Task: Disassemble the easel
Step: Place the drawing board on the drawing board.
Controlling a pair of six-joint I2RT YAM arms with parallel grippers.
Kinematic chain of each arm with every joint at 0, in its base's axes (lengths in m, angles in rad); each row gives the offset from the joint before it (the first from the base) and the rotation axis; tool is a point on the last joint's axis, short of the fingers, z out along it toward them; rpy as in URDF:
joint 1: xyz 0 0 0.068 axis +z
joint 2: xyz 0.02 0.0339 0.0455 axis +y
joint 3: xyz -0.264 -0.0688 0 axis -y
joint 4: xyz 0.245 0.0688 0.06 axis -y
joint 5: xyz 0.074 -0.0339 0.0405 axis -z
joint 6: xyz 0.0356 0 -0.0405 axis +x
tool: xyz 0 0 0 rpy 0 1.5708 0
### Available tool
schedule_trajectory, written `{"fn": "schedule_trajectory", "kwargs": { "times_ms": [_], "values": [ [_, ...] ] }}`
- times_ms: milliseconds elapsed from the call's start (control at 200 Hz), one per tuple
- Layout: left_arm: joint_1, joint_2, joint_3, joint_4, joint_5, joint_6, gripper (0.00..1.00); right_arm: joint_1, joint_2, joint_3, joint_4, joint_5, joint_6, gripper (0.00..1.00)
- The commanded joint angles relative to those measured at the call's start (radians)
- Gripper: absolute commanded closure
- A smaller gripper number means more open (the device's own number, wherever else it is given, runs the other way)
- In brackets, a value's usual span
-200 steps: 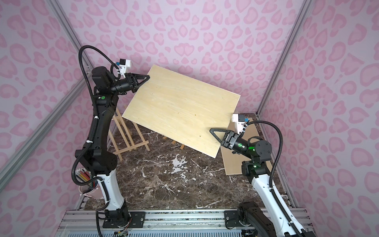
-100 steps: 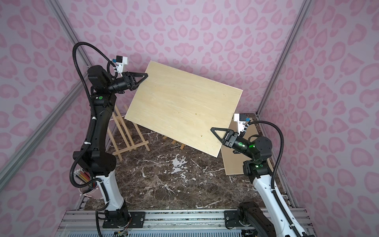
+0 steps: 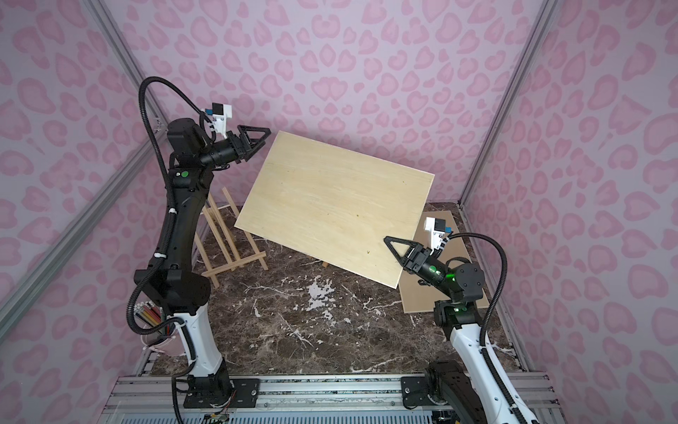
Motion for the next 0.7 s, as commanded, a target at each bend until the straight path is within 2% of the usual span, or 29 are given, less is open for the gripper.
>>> {"fn": "schedule_trajectory", "kwargs": {
  "times_ms": [0, 110, 250, 400, 515, 695],
  "values": [
    [-0.001, 0.006, 0.009, -0.041, -0.058, 0.021, 0.02, -0.019, -0.01, -0.016, 0.361, 0.128, 0.086, 1.0],
    [-0.001, 0.014, 0.012, -0.059, -0.091, 0.005, 0.02, -0.024, -0.007, -0.033, 0.399, 0.155, 0.139, 1.0],
    [0.008, 0.02, 0.052, -0.196, -0.23, 0.061, 0.02, -0.048, -0.035, -0.045, 0.347, 0.191, 0.152, 1.0],
    [0.032, -0.015, 0.049, -0.289, -0.365, 0.073, 0.02, -0.148, -0.072, -0.074, 0.288, 0.195, 0.173, 1.0],
    [0.032, -0.079, 0.011, -0.32, -0.454, 0.096, 0.02, -0.238, -0.118, -0.095, 0.169, 0.208, 0.148, 1.0],
    [0.017, -0.215, -0.123, -0.231, -0.465, 0.077, 0.02, -0.369, -0.163, -0.154, 0.086, 0.246, 0.148, 1.0]
  ]
}}
